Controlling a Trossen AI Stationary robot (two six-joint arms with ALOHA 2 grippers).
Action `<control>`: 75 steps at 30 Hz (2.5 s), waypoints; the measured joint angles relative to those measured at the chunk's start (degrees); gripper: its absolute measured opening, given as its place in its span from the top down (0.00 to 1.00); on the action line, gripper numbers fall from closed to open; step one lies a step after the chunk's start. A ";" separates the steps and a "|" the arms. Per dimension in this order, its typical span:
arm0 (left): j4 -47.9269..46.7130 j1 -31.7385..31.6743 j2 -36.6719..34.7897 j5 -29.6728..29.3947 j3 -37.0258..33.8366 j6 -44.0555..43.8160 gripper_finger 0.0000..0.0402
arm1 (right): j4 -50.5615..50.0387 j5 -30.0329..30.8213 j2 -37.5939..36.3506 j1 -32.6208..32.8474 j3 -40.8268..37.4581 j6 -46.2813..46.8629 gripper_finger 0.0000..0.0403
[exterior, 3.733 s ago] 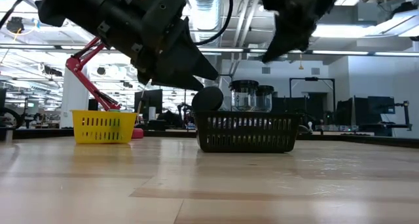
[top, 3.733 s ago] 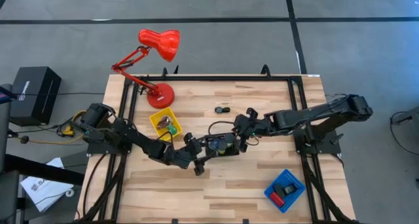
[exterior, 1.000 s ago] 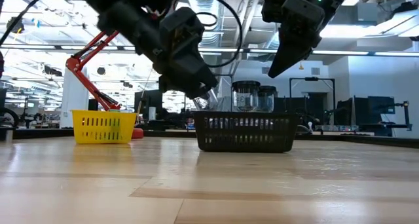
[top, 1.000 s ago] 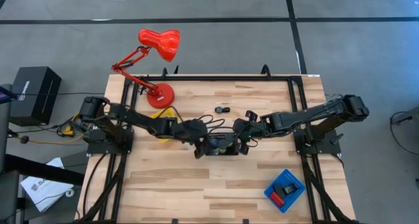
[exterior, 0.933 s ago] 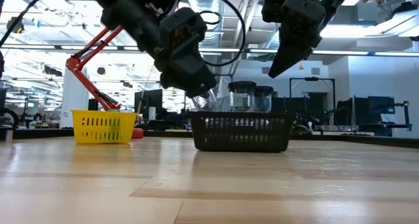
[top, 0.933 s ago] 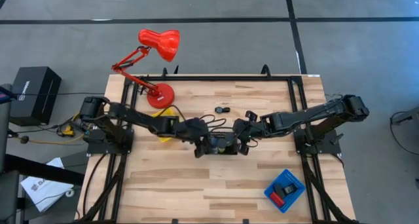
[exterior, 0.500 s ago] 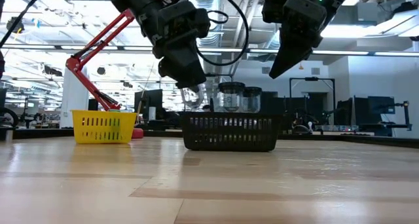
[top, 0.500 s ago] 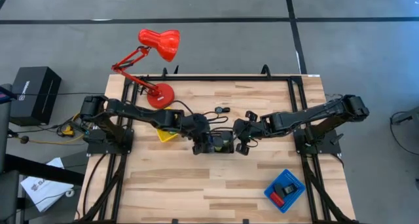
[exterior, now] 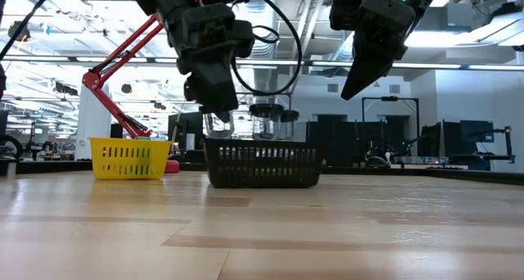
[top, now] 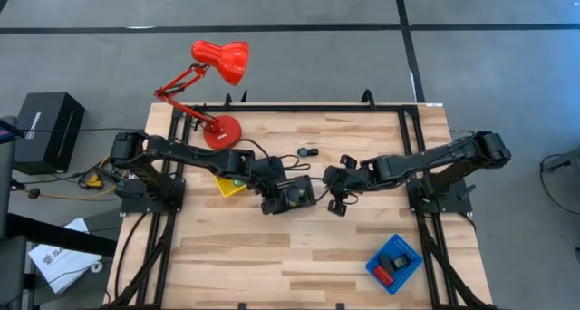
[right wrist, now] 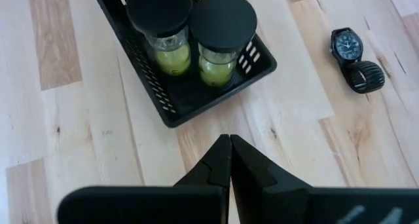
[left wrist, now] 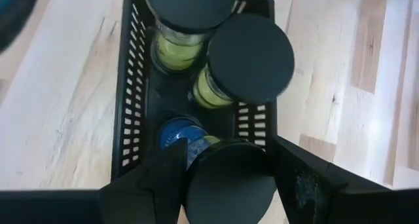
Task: Pick & Place Office items
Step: Move the black bin to the center of the table, then put the black wristwatch into the yellow bin
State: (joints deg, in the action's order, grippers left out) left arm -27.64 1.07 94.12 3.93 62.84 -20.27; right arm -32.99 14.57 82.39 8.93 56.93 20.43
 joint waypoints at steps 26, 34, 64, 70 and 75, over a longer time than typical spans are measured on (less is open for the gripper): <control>0.12 -3.16 -0.17 -1.53 0.23 -2.18 0.45 | 0.02 -0.15 -0.01 0.04 0.00 -0.04 1.00; 1.71 -5.42 -0.15 -1.49 0.23 -2.05 0.44 | 0.02 -0.15 -0.01 0.04 0.00 -0.04 1.00; 3.20 -5.86 -24.54 -7.89 0.03 3.78 0.53 | 1.18 2.50 7.22 -11.26 -0.03 -8.82 0.79; 3.18 -5.86 -24.64 -7.83 0.03 3.77 0.55 | 3.18 2.24 13.35 -18.36 1.04 -13.22 0.67; 3.19 -5.86 -24.65 -7.76 0.03 3.76 0.55 | 3.52 1.63 16.35 -21.69 3.35 -20.10 0.55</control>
State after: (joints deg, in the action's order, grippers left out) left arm -24.45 -4.80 69.47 -3.84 62.87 -16.51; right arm -29.47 16.20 98.74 -12.76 60.27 0.33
